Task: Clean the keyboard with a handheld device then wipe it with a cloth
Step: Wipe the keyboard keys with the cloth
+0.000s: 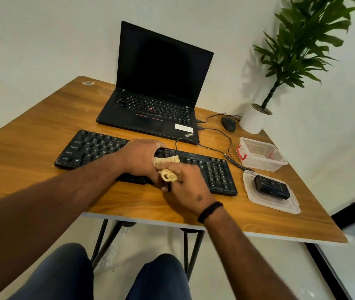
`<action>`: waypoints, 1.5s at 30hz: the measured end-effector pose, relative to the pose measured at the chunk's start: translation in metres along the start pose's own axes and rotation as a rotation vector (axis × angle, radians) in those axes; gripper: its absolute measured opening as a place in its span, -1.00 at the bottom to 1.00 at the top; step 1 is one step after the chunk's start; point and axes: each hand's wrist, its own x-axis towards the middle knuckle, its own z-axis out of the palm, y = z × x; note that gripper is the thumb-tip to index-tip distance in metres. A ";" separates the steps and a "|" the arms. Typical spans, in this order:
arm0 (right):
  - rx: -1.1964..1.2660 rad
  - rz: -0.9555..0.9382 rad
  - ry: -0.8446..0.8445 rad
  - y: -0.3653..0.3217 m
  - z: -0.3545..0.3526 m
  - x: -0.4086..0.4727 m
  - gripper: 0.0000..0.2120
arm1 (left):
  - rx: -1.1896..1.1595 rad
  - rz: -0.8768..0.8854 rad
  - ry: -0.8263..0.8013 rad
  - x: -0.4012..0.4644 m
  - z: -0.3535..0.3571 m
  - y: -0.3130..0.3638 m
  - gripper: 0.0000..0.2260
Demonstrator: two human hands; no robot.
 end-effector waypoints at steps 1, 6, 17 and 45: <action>-0.027 -0.003 -0.041 0.005 -0.013 -0.006 -0.66 | -0.011 -0.007 -0.008 -0.001 -0.001 0.002 0.14; -0.185 0.164 -0.049 0.044 -0.072 -0.014 -0.67 | -0.009 -0.035 -0.038 -0.006 -0.004 0.005 0.20; -0.439 0.381 0.164 0.058 -0.045 -0.023 -0.59 | -0.022 -0.073 -0.043 -0.006 -0.005 0.008 0.22; 1.090 0.459 0.736 0.049 -0.064 -0.058 -0.89 | -1.354 -0.284 0.153 -0.007 0.017 0.141 -0.82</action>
